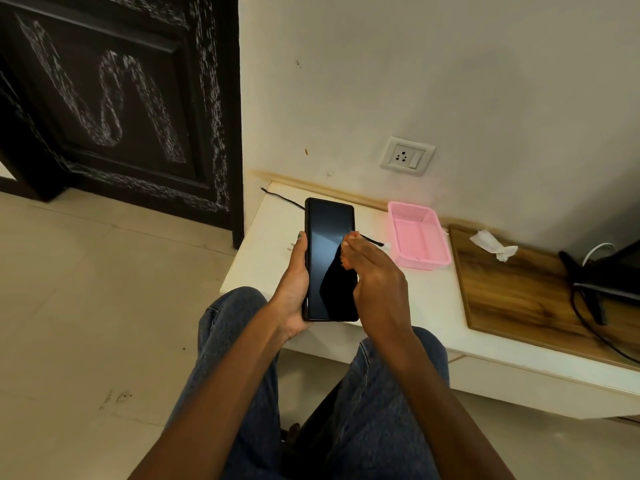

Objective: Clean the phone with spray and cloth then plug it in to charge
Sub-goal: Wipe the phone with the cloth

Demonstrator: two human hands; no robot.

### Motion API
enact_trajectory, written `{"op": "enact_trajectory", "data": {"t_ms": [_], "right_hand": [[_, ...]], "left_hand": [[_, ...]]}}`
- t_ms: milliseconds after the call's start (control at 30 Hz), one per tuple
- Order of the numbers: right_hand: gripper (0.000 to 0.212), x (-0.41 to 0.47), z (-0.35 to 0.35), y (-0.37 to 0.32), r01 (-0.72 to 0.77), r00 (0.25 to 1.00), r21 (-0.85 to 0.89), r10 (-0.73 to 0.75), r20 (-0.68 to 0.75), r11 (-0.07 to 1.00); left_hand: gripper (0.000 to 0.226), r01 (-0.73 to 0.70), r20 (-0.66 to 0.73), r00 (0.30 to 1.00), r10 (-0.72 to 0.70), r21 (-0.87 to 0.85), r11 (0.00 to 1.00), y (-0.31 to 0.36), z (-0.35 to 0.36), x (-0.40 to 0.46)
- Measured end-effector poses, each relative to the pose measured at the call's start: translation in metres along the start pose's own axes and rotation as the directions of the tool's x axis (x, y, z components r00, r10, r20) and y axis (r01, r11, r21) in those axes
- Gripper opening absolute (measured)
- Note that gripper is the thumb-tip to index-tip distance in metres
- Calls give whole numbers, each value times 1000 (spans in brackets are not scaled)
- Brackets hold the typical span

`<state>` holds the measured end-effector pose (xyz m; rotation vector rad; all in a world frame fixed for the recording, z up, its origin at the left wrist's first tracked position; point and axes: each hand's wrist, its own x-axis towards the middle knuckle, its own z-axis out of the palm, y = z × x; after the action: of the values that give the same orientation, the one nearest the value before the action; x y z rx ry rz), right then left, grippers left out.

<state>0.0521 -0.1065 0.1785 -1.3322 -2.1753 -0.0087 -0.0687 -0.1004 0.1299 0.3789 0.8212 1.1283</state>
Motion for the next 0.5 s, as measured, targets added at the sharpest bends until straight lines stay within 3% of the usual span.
{"op": "enact_trajectory", "data": {"t_ms": [133, 300, 367, 500], "right_hand": [[41, 12, 0, 5, -62, 998, 8, 62, 18, 998], [23, 27, 0, 14, -90, 996, -13, 90, 29, 996], [14, 31, 1, 15, -154, 988, 38, 153, 10, 987], [18, 33, 2, 5, -181, 980, 141, 191, -62, 973]], "left_hand": [[56, 26, 10, 1000, -26, 17, 1000, 0, 6, -3], [55, 11, 27, 1000, -12, 42, 999, -5, 10, -3], [54, 20, 28, 999, -22, 59, 998, -7, 10, -3], [54, 16, 53, 998, -18, 35, 999, -8, 7, -2]]}}
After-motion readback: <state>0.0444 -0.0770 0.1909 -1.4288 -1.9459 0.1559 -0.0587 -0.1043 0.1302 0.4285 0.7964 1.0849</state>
